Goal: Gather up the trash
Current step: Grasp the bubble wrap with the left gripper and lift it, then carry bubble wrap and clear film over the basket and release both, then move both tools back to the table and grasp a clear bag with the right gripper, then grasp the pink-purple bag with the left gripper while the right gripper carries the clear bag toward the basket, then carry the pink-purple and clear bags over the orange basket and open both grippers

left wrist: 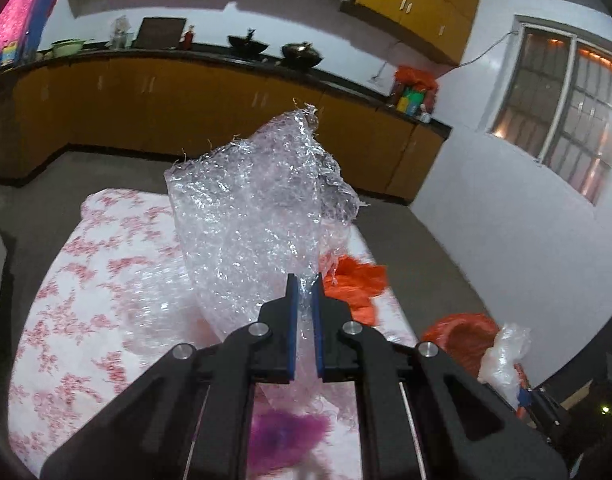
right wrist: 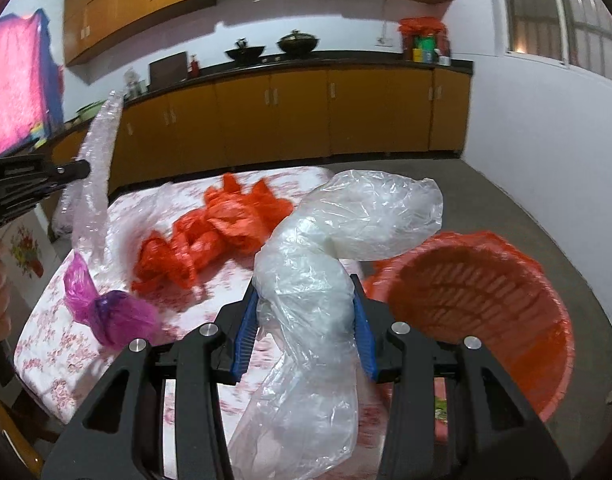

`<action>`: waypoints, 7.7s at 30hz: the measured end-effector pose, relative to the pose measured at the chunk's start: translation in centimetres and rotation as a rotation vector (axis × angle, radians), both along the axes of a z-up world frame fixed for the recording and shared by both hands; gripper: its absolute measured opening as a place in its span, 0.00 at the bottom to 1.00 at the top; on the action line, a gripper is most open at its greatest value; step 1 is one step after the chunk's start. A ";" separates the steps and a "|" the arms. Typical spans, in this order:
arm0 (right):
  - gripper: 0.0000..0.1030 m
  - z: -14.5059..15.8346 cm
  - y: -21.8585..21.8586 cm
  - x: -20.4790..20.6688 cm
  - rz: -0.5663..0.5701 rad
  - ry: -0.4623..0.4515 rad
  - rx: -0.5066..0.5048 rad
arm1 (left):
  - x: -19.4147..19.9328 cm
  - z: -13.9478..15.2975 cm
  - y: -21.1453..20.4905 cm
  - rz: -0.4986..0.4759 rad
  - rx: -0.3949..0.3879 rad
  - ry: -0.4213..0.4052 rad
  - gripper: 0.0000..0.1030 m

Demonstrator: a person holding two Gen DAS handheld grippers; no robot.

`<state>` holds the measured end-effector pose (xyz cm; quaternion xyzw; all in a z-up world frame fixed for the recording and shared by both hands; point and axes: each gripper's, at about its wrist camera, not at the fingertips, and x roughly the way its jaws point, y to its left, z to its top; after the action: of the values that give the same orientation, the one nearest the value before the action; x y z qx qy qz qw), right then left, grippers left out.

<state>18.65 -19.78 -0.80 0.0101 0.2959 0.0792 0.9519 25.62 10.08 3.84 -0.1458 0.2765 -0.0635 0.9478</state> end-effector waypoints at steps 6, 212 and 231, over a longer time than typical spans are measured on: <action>0.42 0.6 -4.0 -0.9 -0.088 -0.014 0.020 | -0.5 1.8 -3.3 -0.092 -0.035 -0.039 0.08; 0.35 -0.2 -16.8 -0.2 -0.398 0.040 0.187 | 2.9 -7.0 -25.5 -0.526 0.083 0.084 0.61; 0.35 -0.1 -20.0 0.2 -0.439 0.023 0.237 | 4.9 -9.2 -30.4 -0.598 0.094 0.125 0.62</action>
<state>18.83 -39.75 -0.93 0.1864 0.2859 -0.0953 0.9351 30.55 -20.30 -5.35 -0.0175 0.3675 -0.3178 0.8739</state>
